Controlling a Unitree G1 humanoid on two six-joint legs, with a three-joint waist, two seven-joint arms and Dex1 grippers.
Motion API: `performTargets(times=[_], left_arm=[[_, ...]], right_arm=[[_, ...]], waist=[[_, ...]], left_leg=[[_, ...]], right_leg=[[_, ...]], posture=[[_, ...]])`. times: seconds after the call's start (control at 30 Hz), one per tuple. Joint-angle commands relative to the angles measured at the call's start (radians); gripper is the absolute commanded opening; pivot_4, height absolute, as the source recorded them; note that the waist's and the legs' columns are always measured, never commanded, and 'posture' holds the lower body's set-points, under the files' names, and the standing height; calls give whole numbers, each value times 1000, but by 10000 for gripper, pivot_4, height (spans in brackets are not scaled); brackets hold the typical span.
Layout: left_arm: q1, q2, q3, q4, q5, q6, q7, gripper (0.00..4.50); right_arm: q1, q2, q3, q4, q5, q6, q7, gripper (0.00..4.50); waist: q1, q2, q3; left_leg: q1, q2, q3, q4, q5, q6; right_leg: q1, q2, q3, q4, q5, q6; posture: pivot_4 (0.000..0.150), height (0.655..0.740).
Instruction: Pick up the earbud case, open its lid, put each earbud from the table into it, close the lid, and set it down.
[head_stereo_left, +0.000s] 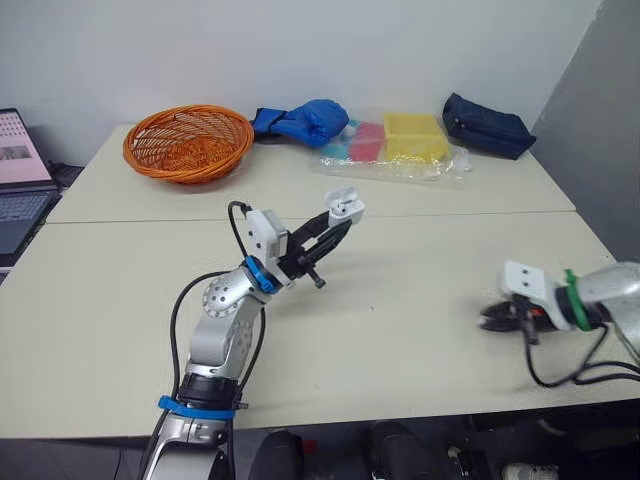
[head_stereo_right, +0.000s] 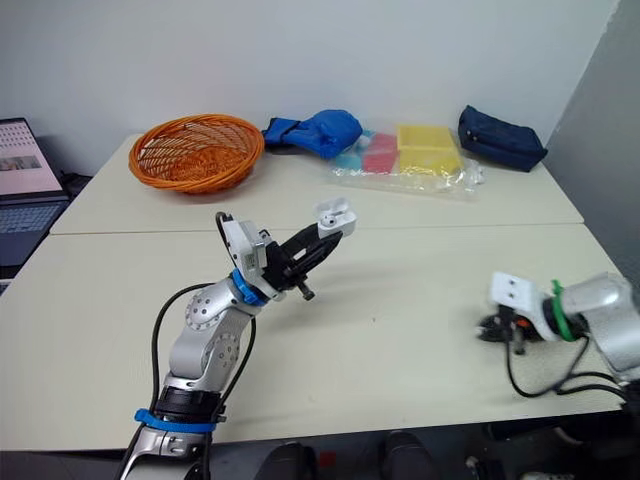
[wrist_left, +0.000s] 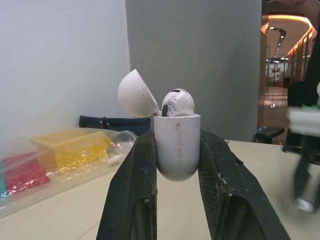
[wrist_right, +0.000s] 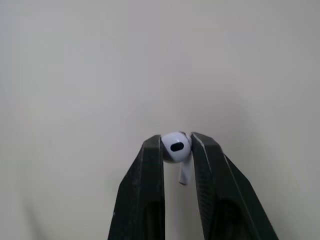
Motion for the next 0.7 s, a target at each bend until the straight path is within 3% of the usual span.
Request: performTargets(times=[0.03, 0.23, 0.27, 0.7], left_arm=[[-27, -6, 9, -24, -15, -10, 7, 7449], [-38, -10, 6, -26, -33, 11, -6, 7449], [-45, -12, 6, -19, -35, 12, -9, 7449], [-63, -28, 3, -17, -46, 21, -27, 7449]], right_arm=[[-169, 268, -226, -201, 203, 229, -341, 4232], [-255, 494, -281, -355, 325, 346, -592, 4232], [-258, 519, -269, -355, 320, 331, -625, 4232], [-221, 557, -172, -313, 324, 235, -710, 4232]], waist=[[-2, 0, 0], [38, 1, -1], [40, 1, -1], [22, 1, -1]], left_leg=[[0, 1, -1, 0, 0, 0], [-8, 0, -6, -2, 0, -1], [-18, -1, -4, -1, -1, -1], [-22, 0, -7, 2, -1, 0]], right_leg=[[0, 0, 0, 0, 0, 0], [-3, -2, -5, -4, -4, 0], [-11, -4, -5, -4, -2, -2], [-15, 0, -6, -1, -2, 1]], posture=[[1500, 7400], [1500, 7400], [1500, 7400], [1500, 7400]])
